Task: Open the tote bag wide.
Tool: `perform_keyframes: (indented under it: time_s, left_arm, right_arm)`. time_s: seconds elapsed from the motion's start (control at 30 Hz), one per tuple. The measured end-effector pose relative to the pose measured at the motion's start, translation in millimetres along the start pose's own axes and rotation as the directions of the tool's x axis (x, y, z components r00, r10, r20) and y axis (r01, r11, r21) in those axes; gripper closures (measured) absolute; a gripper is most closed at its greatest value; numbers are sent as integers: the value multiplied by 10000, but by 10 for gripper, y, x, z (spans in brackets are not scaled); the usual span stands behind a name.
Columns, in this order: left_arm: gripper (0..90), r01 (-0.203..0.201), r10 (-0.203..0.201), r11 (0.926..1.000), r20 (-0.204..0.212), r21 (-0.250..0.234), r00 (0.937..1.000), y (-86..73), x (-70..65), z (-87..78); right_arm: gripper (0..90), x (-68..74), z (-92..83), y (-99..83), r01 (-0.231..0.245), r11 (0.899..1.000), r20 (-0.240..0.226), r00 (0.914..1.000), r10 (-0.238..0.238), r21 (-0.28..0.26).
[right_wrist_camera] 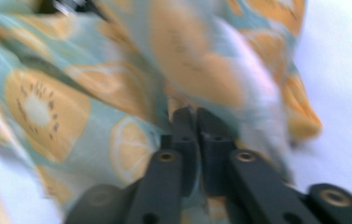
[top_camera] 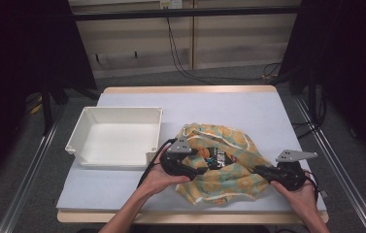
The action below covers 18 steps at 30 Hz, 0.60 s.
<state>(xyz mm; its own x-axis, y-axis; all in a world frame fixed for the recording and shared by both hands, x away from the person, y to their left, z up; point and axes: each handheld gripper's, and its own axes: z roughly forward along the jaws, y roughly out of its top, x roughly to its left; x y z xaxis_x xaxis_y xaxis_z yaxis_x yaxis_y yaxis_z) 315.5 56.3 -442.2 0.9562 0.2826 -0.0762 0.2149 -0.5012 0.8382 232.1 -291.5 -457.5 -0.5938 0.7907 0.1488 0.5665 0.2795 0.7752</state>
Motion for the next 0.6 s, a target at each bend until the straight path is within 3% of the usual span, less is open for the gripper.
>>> perform_keyframes:
  time_s: [0.17, 0.27, 0.33, 0.47, 0.6]
  left_arm:
    - [400, -258, 273, 9987, 323, -451, 9991, 139, -141, -81]
    - [425, -253, 303, 9974, 744, -673, 9968, 228, -216, -58]
    - [427, -292, 358, 9970, 933, -710, 9950, 283, -255, -6]
    - [420, -223, 309, 9975, 1296, -674, 9911, 372, -307, 170]
    - [400, -391, 396, 9992, 1445, -61, 9887, 388, -361, 386]
  right_arm:
    - [606, 98, -153, 137, 214, 9965, -307, 9992, -240, -802]
    - [556, 123, -276, 276, 326, 9897, -293, 9989, -370, -1395]
    - [520, 115, -289, 310, 328, 9881, -252, 9990, -370, -1503]
    - [441, 85, -211, 446, 414, 9849, -268, 9986, -465, -1680]
    - [379, 91, -18, 584, 607, 9848, -407, 9968, -682, -1626]
